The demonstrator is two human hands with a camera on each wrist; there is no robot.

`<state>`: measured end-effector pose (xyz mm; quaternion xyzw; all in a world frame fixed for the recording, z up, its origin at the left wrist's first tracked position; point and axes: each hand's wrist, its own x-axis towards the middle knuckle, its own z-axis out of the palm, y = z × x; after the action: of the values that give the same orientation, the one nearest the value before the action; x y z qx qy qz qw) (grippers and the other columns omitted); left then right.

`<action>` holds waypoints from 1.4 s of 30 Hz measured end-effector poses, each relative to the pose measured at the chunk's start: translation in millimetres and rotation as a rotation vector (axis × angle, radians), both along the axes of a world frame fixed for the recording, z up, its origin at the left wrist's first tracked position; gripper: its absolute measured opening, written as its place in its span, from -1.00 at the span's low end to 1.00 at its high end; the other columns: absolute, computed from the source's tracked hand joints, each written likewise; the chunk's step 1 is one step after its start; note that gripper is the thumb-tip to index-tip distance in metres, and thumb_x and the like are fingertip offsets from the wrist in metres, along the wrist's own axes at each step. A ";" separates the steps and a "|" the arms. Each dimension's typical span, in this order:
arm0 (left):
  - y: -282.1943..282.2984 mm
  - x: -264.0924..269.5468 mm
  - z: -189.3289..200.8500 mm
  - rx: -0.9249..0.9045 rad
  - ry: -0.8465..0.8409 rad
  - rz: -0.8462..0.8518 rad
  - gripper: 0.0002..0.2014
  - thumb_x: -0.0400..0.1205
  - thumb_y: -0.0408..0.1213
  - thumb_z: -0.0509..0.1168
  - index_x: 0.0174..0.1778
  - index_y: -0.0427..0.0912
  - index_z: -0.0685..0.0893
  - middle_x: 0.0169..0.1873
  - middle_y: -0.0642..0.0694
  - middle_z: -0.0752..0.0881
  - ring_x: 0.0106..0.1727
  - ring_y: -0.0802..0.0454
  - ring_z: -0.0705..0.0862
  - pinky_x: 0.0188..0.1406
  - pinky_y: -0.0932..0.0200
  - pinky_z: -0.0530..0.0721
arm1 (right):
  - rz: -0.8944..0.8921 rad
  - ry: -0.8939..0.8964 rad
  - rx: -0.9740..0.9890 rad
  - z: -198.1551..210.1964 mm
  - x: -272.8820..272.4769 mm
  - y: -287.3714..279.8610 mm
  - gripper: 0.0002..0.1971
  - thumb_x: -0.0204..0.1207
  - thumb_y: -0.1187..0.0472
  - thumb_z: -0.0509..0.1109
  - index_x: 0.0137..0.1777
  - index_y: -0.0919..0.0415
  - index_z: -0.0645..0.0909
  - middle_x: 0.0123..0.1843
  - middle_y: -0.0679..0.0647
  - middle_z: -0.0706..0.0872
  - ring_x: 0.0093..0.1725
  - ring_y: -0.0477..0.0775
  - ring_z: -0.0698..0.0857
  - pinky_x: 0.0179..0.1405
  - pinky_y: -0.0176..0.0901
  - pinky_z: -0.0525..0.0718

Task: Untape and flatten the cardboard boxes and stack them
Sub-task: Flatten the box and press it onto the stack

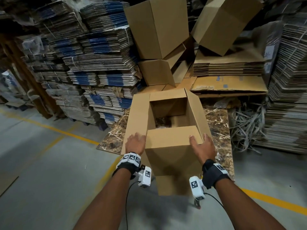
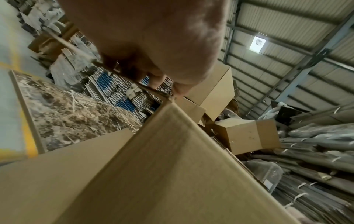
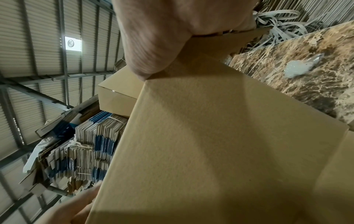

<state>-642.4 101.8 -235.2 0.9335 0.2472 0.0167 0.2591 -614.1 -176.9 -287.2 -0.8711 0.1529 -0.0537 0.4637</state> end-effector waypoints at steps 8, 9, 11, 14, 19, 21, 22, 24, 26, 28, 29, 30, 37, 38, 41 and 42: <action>27.9 18.9 -10.7 -0.232 0.141 -0.052 -0.61 0.76 -0.07 0.16 0.39 -0.22 0.64 0.34 -0.34 0.68 0.23 -0.29 0.70 0.38 -0.19 0.64 | 0.030 0.005 0.317 -12.1 0.4 -0.1 -0.12 0.46 -0.44 0.40 0.72 -0.10 0.29 0.63 0.16 0.50 0.56 0.34 0.51 0.49 0.34 0.54; 24.5 17.4 -15.9 -0.288 0.149 -0.105 -0.72 0.77 -0.19 0.19 0.24 -0.27 0.69 0.25 -0.34 0.72 0.15 -0.27 0.72 0.32 -0.22 0.69 | 0.035 -0.004 0.356 -12.0 -0.4 -0.2 -0.16 0.48 -0.40 0.43 0.70 -0.10 0.32 0.58 0.15 0.57 0.51 0.32 0.55 0.46 0.28 0.58; 11.8 11.2 -26.1 -0.363 0.110 -0.138 -0.76 0.80 -0.34 0.18 0.21 -0.36 0.71 0.27 -0.29 0.74 0.20 -0.28 0.73 0.14 -0.09 0.76 | 0.045 -0.019 0.413 -10.8 -0.8 -2.3 -0.27 0.53 -0.31 0.46 0.65 -0.07 0.43 0.38 0.07 0.70 0.40 0.24 0.64 0.33 0.08 0.63; -2.4 0.5 -38.8 -0.375 0.033 -0.140 -0.79 0.78 -0.44 0.19 0.05 -0.42 0.74 0.00 -0.33 0.80 0.02 -0.27 0.76 -0.29 0.20 0.67 | 0.068 -0.019 0.432 -7.1 -0.2 -10.0 -0.35 0.54 -0.28 0.47 0.59 -0.09 0.51 0.26 -0.02 0.74 0.33 0.19 0.69 0.21 0.00 0.64; 13.8 1.3 -31.6 -0.333 -0.075 -0.136 -0.64 0.83 -0.06 0.06 0.24 -0.10 0.73 0.26 -0.28 0.76 0.22 -0.24 0.72 0.26 -0.12 0.70 | 0.128 0.013 0.360 -2.1 1.0 -15.2 -0.14 0.48 -0.39 0.46 0.72 -0.12 0.31 0.61 0.06 0.51 0.57 0.24 0.50 0.51 0.21 0.53; 26.9 7.9 -25.8 -0.151 -0.068 -0.215 -0.60 0.85 -0.15 0.10 0.59 -0.12 0.55 0.44 -0.28 0.68 0.40 -0.28 0.66 0.43 -0.14 0.60 | 0.145 0.007 0.318 -3.0 2.3 -17.2 0.02 0.34 -0.55 0.43 0.75 -0.15 0.24 0.74 0.06 0.35 0.67 0.24 0.37 0.59 0.33 0.43; 32.6 11.7 -22.7 -0.088 -0.062 -0.253 -0.57 0.85 -0.19 0.11 0.66 -0.10 0.47 0.43 -0.29 0.68 0.39 -0.28 0.66 0.40 -0.14 0.61 | 0.147 0.015 0.294 -3.4 3.3 -18.2 0.09 0.26 -0.62 0.41 0.75 -0.16 0.21 0.76 0.05 0.30 0.70 0.23 0.32 0.62 0.36 0.38; 45.0 20.1 -12.8 0.036 -0.078 -0.350 -0.54 0.83 -0.24 0.15 0.69 -0.04 0.41 0.44 -0.28 0.66 0.40 -0.28 0.64 0.40 -0.15 0.61 | 0.125 0.040 0.222 -4.1 5.1 -20.1 0.17 0.16 -0.72 0.35 0.75 -0.17 0.20 0.78 0.06 0.26 0.73 0.22 0.25 0.65 0.38 0.31; 58.1 30.2 -4.9 0.106 -0.097 -0.452 -0.53 0.81 -0.26 0.21 0.68 0.00 0.44 0.51 -0.22 0.60 0.49 -0.24 0.58 0.49 -0.14 0.55 | 0.092 0.059 0.123 -3.3 5.8 -21.5 0.22 0.11 -0.78 0.28 0.75 -0.17 0.20 0.79 0.11 0.21 0.75 0.25 0.17 0.66 0.41 0.24; 66.2 40.6 2.0 0.118 -0.099 -0.515 -0.53 0.79 -0.22 0.26 0.66 0.03 0.47 0.54 -0.16 0.57 0.53 -0.18 0.55 0.54 -0.13 0.50 | 0.050 0.105 0.016 0.7 4.1 -22.1 0.25 0.10 -0.81 0.22 0.76 -0.17 0.14 0.81 0.18 0.09 0.78 0.30 0.04 0.68 0.50 0.11; 68.1 45.0 5.8 0.095 -0.102 -0.516 -0.53 0.79 -0.15 0.28 0.66 0.01 0.47 0.54 -0.15 0.58 0.53 -0.16 0.55 0.55 -0.13 0.50 | 0.032 0.120 -0.041 5.2 2.2 -21.7 0.24 0.13 -0.80 0.22 0.77 -0.15 0.12 0.82 0.24 0.04 0.79 0.32 -0.02 0.68 0.53 0.03; 68.7 48.5 10.4 0.059 -0.094 -0.499 -0.51 0.78 -0.08 0.28 0.66 -0.01 0.47 0.54 -0.14 0.59 0.52 -0.15 0.56 0.54 -0.14 0.51 | 0.013 0.122 -0.097 10.7 1.1 -20.1 0.21 0.19 -0.76 0.25 0.77 -0.12 0.11 0.82 0.29 0.00 0.79 0.34 -0.07 0.68 0.56 -0.05; 79.2 85.1 15.9 0.004 -0.083 -0.477 -0.46 0.77 0.07 0.26 0.59 -0.17 0.53 0.36 -0.29 0.73 0.34 -0.24 0.70 0.36 -0.15 0.67 | 0.238 -0.119 -0.408 93.8 3.5 11.5 -0.18 0.50 -0.26 0.51 0.69 -0.01 0.33 0.73 0.17 0.33 0.73 0.17 0.24 0.70 0.18 0.19; 81.4 90.7 17.2 -0.002 -0.087 -0.478 -0.46 0.76 0.07 0.28 0.56 -0.20 0.57 0.32 -0.29 0.74 0.31 -0.24 0.71 0.33 -0.12 0.67 | 0.361 -0.123 -0.419 107.8 8.8 18.2 -0.23 0.50 -0.22 0.54 0.66 -0.03 0.40 0.67 0.08 0.45 0.64 0.09 0.40 0.65 0.06 0.32; 87.2 109.9 19.3 -0.038 -0.115 -0.421 -0.42 0.70 0.14 0.34 0.49 -0.23 0.64 0.26 -0.27 0.78 0.24 -0.22 0.74 0.29 -0.05 0.69 | 0.707 0.023 -0.534 137.0 34.8 44.5 -0.23 0.45 -0.26 0.57 0.63 -0.06 0.46 0.59 -0.01 0.58 0.42 0.05 0.63 0.42 -0.07 0.56; 88.1 115.5 19.6 -0.054 -0.114 -0.396 -0.41 0.68 0.16 0.34 0.46 -0.23 0.66 0.26 -0.26 0.78 0.25 -0.21 0.73 0.28 -0.01 0.68 | 0.782 0.099 -0.568 142.5 44.9 55.2 -0.18 0.43 -0.28 0.57 0.65 -0.05 0.44 0.59 0.01 0.58 0.46 0.08 0.61 0.43 -0.05 0.56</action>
<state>-526.9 189.9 -215.6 0.9542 0.0443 0.0117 0.2958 -569.3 -121.8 -144.7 -0.9568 -0.1849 0.1266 0.1852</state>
